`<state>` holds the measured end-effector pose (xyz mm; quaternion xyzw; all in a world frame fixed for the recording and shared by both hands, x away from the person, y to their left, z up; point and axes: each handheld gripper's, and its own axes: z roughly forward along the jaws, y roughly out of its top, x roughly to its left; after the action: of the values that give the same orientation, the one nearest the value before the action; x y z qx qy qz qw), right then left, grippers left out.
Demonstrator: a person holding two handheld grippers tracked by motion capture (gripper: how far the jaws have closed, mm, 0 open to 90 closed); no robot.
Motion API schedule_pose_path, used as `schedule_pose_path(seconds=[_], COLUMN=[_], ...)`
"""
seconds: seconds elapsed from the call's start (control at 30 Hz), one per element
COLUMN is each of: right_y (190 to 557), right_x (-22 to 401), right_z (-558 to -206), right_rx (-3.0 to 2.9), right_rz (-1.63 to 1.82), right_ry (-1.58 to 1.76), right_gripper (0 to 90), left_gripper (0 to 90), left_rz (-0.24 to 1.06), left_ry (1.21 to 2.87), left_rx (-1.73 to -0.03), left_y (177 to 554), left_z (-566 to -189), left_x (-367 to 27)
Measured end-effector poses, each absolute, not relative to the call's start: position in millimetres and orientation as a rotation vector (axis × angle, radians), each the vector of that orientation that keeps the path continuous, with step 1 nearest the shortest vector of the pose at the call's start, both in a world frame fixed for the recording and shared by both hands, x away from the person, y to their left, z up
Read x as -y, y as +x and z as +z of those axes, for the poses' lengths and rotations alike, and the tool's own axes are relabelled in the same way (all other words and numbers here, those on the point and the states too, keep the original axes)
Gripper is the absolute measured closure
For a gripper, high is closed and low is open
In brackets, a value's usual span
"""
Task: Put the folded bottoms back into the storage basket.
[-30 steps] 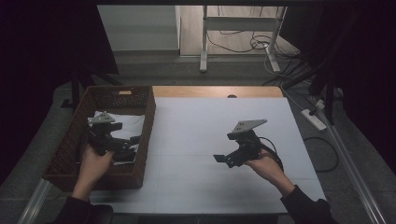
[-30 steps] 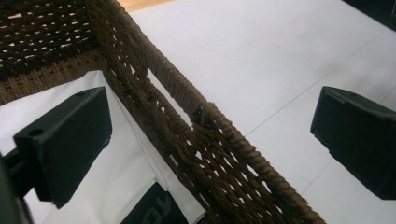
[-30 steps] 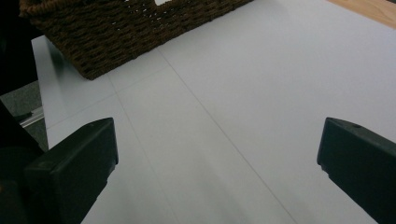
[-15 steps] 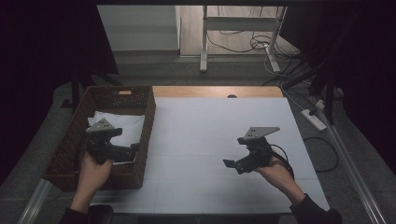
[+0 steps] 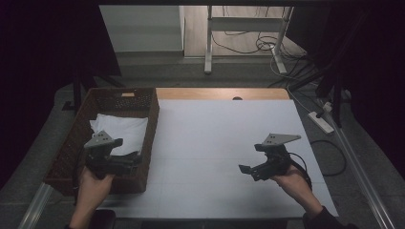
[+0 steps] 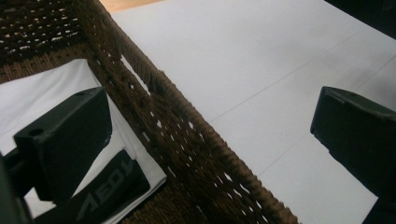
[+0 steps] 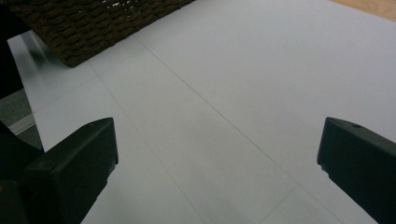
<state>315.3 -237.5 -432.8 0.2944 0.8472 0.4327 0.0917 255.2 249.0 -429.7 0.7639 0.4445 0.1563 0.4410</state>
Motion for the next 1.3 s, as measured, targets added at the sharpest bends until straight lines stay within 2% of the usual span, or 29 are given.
schedule_pose_path(seconds=[1.3], right_y=[280.2], right_x=[298.3], right_z=[-444.9], right_rx=[-2.403], right_rz=[1.206], right_ry=[1.036], right_gripper=[0.0], left_gripper=[0.0], left_rz=[0.431], left_ry=[1.816], left_rx=[-1.201], left_y=[212.2], left_z=[-455.7], left_x=[-274.5])
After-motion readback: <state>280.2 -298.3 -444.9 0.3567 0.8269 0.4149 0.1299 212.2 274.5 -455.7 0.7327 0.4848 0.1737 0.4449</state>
